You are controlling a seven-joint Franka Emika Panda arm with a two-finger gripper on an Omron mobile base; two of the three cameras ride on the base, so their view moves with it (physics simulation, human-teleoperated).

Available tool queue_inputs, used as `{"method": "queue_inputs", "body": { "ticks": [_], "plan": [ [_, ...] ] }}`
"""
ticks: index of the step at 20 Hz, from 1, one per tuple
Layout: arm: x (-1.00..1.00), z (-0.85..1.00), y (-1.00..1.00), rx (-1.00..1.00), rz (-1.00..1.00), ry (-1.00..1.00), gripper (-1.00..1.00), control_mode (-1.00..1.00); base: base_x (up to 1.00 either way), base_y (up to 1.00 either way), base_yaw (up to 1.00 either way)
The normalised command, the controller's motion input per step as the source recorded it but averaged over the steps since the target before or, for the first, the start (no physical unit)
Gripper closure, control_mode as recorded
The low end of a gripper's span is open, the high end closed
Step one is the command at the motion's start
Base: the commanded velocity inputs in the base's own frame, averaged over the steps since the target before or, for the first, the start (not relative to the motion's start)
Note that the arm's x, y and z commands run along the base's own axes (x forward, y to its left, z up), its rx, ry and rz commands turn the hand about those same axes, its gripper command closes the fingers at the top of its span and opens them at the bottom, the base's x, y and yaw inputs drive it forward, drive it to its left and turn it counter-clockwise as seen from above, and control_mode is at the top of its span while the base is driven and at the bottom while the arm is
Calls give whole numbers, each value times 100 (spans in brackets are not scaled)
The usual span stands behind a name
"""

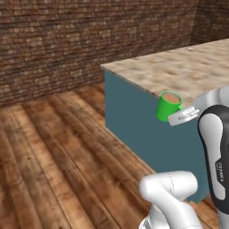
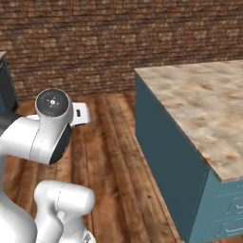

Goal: Pick the cup of tea, navigate to the dining table, and place it on the saucer.

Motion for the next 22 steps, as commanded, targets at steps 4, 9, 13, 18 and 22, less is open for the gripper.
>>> {"method": "queue_inputs", "body": {
  "ticks": [4, 9, 13, 18, 22],
  "plan": [
    [0, 0, 0, 0, 0, 0, 100, 100, 100, 40, 0],
    [0, 0, 0, 0, 0, 0, 100, 100, 100, 40, 0],
    [0, 0, 0, 0, 0, 0, 100, 100, 100, 27, -5],
    [0, 0, 0, 0, 0, 0, 100, 100, 94, 34, -12],
    [0, 0, 0, 0, 0, 0, 100, 100, 91, 35, -14]
  ]
}}
